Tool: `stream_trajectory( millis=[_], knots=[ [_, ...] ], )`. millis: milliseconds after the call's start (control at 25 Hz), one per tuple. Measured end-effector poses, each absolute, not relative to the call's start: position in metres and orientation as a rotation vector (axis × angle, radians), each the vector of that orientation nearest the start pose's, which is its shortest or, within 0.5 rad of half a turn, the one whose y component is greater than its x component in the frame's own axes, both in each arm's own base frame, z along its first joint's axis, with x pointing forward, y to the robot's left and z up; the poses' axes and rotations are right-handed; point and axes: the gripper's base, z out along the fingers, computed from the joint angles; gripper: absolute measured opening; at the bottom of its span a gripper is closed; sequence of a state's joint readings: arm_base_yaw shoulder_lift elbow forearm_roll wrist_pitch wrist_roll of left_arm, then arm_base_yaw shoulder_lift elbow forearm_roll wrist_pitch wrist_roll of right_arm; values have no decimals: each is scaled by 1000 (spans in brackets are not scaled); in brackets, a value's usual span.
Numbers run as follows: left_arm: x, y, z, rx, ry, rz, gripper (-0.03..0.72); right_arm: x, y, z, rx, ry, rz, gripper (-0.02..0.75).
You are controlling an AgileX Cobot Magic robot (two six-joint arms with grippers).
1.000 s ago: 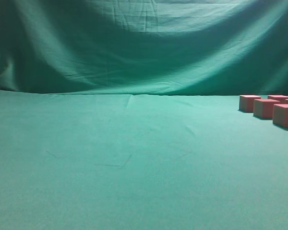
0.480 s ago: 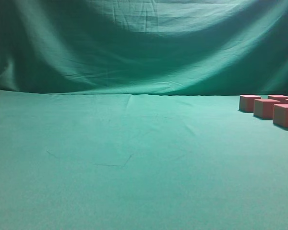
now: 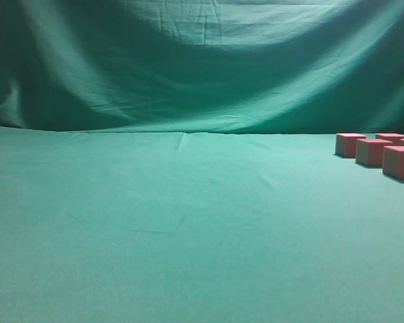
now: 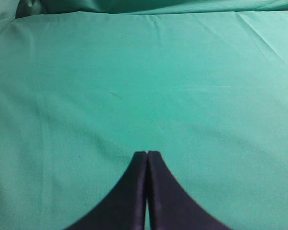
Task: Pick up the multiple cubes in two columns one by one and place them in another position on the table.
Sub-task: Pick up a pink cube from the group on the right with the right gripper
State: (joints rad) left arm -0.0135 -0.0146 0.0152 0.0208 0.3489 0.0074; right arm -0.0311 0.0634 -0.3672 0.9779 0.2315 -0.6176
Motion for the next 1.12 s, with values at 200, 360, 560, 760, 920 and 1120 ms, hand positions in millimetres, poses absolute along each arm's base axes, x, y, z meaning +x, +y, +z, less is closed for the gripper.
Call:
stream_trajectory(
  millis=[200, 360, 560, 760, 920, 1120],
  knots=[
    [53, 0, 177, 32, 1833, 16, 0, 38, 28, 314, -114, 1457, 364, 0],
    [53, 0, 177, 32, 1833, 16, 0, 61, 38, 306, -255, 1690, 416, 0],
    [53, 0, 177, 32, 1833, 16, 0, 90, 34, 294, -271, 1980, 372, 0],
    [53, 0, 177, 32, 1833, 16, 0, 105, 24, 284, -194, 2303, 265, 0],
    [53, 0, 177, 32, 1833, 16, 0, 113, 17, 280, -124, 2521, 193, 0],
    [53, 0, 177, 32, 1833, 16, 0, 122, 24, 275, -69, 2639, 241, 0]
  ],
)
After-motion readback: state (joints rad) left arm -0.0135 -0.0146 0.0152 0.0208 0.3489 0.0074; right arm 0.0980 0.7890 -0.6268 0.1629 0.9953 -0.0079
